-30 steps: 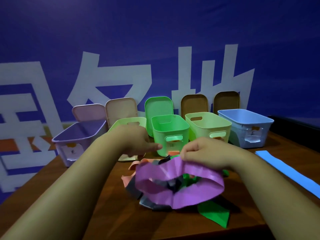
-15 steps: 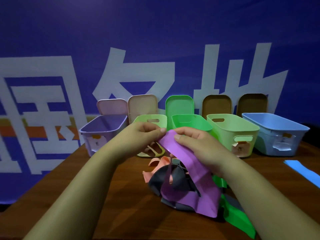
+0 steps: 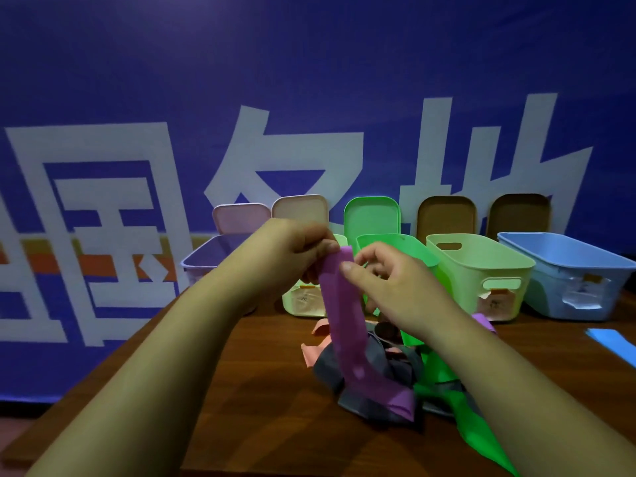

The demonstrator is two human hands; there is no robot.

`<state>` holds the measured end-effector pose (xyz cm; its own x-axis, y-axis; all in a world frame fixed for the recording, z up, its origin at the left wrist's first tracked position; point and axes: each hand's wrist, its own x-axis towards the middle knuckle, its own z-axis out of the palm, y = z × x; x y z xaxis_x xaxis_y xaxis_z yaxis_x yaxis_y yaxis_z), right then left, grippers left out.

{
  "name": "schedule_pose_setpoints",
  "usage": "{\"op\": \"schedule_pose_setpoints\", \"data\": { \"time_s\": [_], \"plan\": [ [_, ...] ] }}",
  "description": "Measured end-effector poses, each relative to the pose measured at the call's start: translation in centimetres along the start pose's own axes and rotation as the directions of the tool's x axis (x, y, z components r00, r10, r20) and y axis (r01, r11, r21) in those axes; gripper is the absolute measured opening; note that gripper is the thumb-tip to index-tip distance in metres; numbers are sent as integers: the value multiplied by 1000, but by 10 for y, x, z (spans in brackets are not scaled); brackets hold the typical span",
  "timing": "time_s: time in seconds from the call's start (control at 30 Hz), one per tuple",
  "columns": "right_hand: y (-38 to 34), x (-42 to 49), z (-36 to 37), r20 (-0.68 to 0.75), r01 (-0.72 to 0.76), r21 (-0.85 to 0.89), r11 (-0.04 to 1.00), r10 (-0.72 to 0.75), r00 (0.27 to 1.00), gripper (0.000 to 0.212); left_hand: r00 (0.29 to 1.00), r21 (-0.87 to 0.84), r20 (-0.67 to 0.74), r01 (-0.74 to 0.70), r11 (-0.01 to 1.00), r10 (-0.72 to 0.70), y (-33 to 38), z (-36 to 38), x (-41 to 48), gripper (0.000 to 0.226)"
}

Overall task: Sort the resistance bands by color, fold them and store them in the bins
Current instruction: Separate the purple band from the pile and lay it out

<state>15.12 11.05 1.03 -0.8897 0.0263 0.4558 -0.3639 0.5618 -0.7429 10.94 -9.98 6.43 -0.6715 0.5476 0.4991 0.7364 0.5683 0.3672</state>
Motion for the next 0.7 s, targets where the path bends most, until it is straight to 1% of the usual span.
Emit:
{"op": "schedule_pose_setpoints", "data": {
  "time_s": [0.07, 0.1, 0.17, 0.23, 0.3, 0.37, 0.4, 0.43, 0.47, 0.53, 0.57, 0.63, 0.7],
  "plan": [
    [-3, 2, -1, -65, 61, -32, 998, -63, 996, 19, 998, 22, -27, -64, 998, 64, 4, -3, 2, 18],
    [-6, 4, -2, -80, 90, -8, 996, -90, 993, 16, 995, 30, -41, -86, 996, 87, 6, -4, 3, 18],
    [-10, 7, -3, -83, 137, 85, 987, -130, 988, 9, 992, 39, -67, -103, 994, 105, 9, -7, 4, 18],
    [-15, 12, -4, -69, 152, 185, 971, -141, 988, 6, 990, 25, -97, -95, 995, 97, 12, -9, 4, 19],
    [-21, 15, -5, -68, 125, 270, 955, -111, 992, 7, 987, 0, -151, -63, 998, 63, 16, -8, 2, 17],
    [-28, 18, -6, -71, 109, 311, 944, -91, 993, 9, 973, -41, -232, -7, 999, -3, 17, -5, 0, 13],
    [-31, 20, -6, -73, 115, 310, 944, -97, 993, 9, 961, -96, -272, 27, 995, -52, 16, -2, -2, 14],
    [-35, 21, -6, -76, 122, 309, 943, -103, 992, 8, 950, -188, -292, 58, 981, -112, 15, 1, -4, 18],
    [-38, 22, -6, -82, 130, 311, 941, -110, 991, 9, 944, -306, -276, 90, 948, -179, 13, 5, -8, 25],
    [-44, 25, -6, -101, 136, 330, 934, -108, 989, 11, 951, -508, -139, 170, 845, -275, 8, 15, -19, 40],
    [-47, 27, -6, -112, 136, 351, 926, -103, 988, 11, 957, -551, -64, 203, 810, -284, 3, 22, -26, 44],
    [-52, 32, -5, -135, 134, 408, 903, -86, 987, 11, 963, -562, 37, 242, 791, -267, -4, 37, -41, 40],
    [-56, 38, -2, -155, 128, 451, 883, -64, 986, 14, 957, -557, 80, 274, 784, -277, -9, 46, -54, 36]
  ]
}}
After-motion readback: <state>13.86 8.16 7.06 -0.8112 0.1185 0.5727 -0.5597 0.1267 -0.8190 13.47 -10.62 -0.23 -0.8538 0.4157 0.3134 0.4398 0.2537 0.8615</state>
